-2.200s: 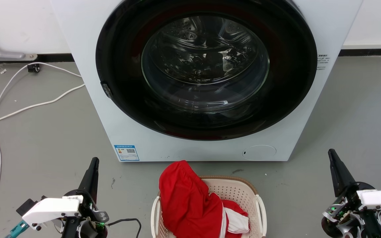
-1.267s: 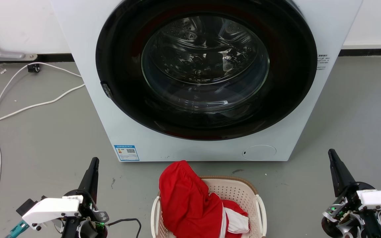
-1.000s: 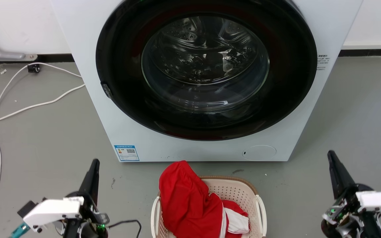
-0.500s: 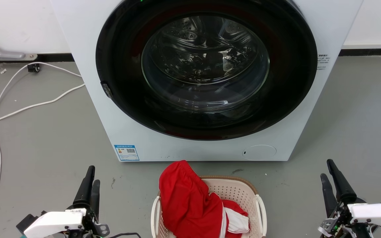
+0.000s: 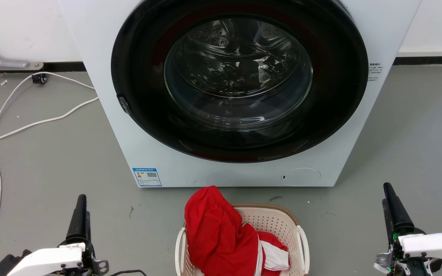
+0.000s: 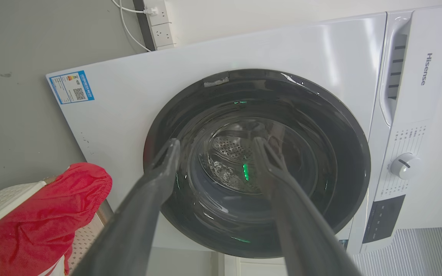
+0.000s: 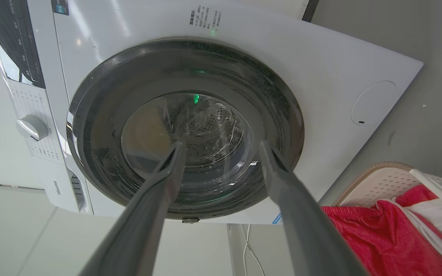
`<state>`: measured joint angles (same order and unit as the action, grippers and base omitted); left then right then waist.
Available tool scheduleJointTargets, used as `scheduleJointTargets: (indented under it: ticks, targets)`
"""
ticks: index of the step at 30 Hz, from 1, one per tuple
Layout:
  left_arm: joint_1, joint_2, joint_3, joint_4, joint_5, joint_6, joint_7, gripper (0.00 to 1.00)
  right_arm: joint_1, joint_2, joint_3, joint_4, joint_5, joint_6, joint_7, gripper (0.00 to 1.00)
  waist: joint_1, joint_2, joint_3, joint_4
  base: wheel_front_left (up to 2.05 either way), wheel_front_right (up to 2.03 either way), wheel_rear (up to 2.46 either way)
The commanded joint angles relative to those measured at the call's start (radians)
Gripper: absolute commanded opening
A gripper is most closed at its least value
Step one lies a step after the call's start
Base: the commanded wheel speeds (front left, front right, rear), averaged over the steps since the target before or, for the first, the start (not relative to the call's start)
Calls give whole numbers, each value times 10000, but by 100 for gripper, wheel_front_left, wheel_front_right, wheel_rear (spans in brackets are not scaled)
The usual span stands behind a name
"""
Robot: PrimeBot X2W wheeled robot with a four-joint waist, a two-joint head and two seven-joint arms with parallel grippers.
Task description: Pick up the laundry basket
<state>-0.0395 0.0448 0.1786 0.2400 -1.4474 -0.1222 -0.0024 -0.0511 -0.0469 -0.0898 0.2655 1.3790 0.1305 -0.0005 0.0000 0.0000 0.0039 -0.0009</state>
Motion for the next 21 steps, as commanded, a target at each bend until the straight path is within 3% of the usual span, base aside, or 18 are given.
scheduleJointTargets:
  ticks: [1, 11, 17, 21]
  targets:
    - [-128, 37, 198, -274, 406, 52, -130, 100, -188, -31, -103, -216, -676, 2, -132, 100, 0, 0, 5, 3, 0, 0, 0]
    - [-116, 43, 544, -1309, 2190, 556, -468, 100, -268, -34, -165, -975, -3368, 2, -473, 100, 0, 0, 42, 19, 0, 0, 0]
    - [14, 45, 312, -2230, 3386, 1244, -676, 100, -247, -35, 15, -1718, -5240, 3, -681, 100, 0, 0, 74, 19, 0, 0, 0]
    - [170, 47, 14, -2712, 4290, 1460, -811, 100, -209, -37, 92, -2187, -6371, 3, -816, 100, 0, 0, 91, 9, 0, 0, 0]
